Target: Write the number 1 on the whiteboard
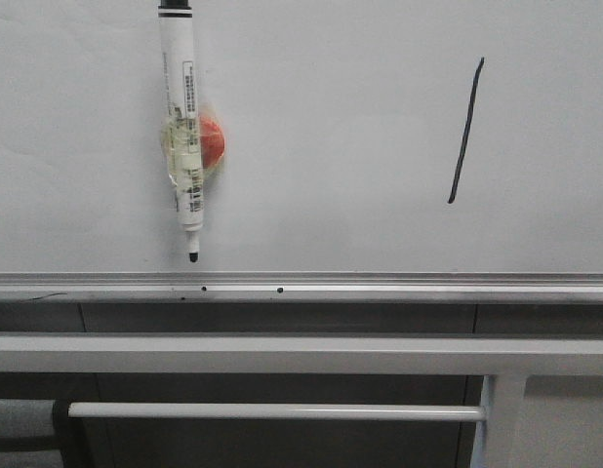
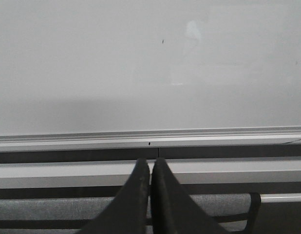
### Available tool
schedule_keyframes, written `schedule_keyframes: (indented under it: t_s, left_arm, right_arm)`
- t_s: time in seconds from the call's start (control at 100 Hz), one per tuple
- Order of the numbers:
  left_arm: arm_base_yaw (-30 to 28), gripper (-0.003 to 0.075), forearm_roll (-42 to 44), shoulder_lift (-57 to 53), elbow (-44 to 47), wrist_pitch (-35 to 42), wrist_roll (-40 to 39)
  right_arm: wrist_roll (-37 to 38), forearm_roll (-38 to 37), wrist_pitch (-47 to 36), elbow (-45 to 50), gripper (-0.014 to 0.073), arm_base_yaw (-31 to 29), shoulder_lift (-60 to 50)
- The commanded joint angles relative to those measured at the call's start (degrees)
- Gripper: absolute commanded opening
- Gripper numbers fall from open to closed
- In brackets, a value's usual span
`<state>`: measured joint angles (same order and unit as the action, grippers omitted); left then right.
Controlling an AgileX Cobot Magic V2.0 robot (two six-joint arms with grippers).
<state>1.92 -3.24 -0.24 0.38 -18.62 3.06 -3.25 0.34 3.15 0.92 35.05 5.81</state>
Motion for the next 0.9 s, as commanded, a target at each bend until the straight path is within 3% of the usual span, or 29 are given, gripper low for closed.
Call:
schedule_keyframes:
  t_s: [0.0, 0.36, 0.52, 0.89]
  left_arm:
    - [-0.13, -0.0020, -0.62, -1.26, 0.26, 4.26, -0.08]
    - [-0.13, -0.0020, -0.62, -1.26, 0.26, 4.26, -0.08]
    - [-0.13, -0.0020, -0.62, -1.26, 0.26, 4.26, -0.08]
    - [-0.13, -0.0020, -0.62, -1.26, 0.26, 4.26, -0.08]
  right_arm:
    - [-1.54, 0.59, -4.69, 1.38, -0.0043, -5.02, 0.07]
    - [-1.54, 2.57, -3.15, 1.38, -0.0043, -32.90, -6.77]
    - [-1.54, 3.67, -0.02, 1.38, -0.0043, -39.19, -7.23]
    - [-1.54, 3.67, 4.37, 1.38, -0.0043, -46.55, -7.23]
